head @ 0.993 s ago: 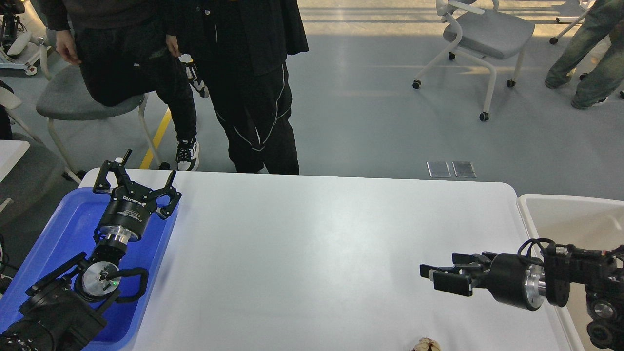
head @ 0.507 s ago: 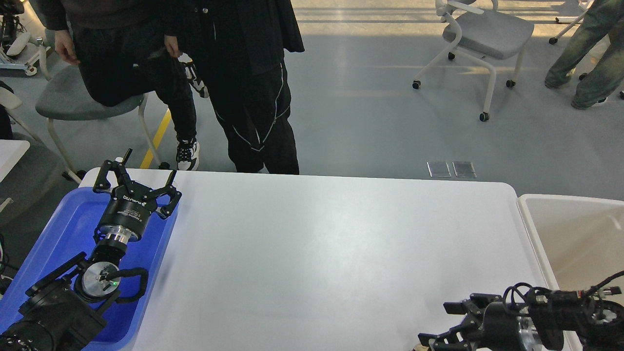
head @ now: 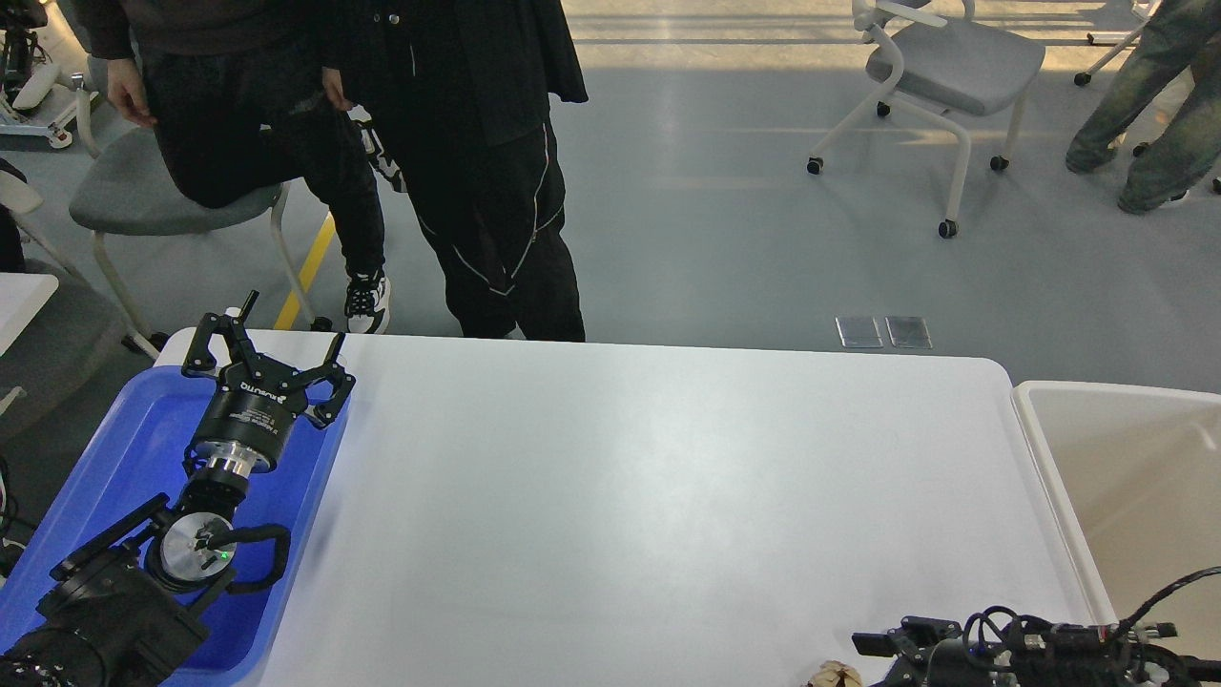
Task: Tidy desktop
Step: 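Close the right gripper on the crumpled tan paper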
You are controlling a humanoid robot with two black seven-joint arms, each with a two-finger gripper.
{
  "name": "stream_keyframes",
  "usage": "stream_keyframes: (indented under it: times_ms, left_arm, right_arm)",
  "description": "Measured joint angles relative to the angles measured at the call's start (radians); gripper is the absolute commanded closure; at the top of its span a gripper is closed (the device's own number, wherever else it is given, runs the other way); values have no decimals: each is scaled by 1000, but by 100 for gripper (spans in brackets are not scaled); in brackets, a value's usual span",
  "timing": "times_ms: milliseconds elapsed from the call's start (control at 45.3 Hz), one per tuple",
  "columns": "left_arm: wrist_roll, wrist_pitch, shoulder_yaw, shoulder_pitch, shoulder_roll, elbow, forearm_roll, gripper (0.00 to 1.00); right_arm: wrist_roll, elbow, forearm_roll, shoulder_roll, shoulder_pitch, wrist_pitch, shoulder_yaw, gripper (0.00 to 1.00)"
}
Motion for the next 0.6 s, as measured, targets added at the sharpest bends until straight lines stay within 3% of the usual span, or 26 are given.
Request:
stream_keyframes:
  times_ms: [441, 529, 596]
  left_arm:
    - [0, 0, 0, 0, 0, 0, 1, 0]
    - [0, 0, 0, 0, 0, 0, 1, 0]
    - [0, 0, 0, 0, 0, 0, 1, 0]
  right_arm:
    - [4, -90, -12, 68, -55, -67, 9, 2]
    - [4, -102, -16, 75, -63, -84, 6, 16]
    - [5, -110, -24, 79, -70, -101, 4, 20]
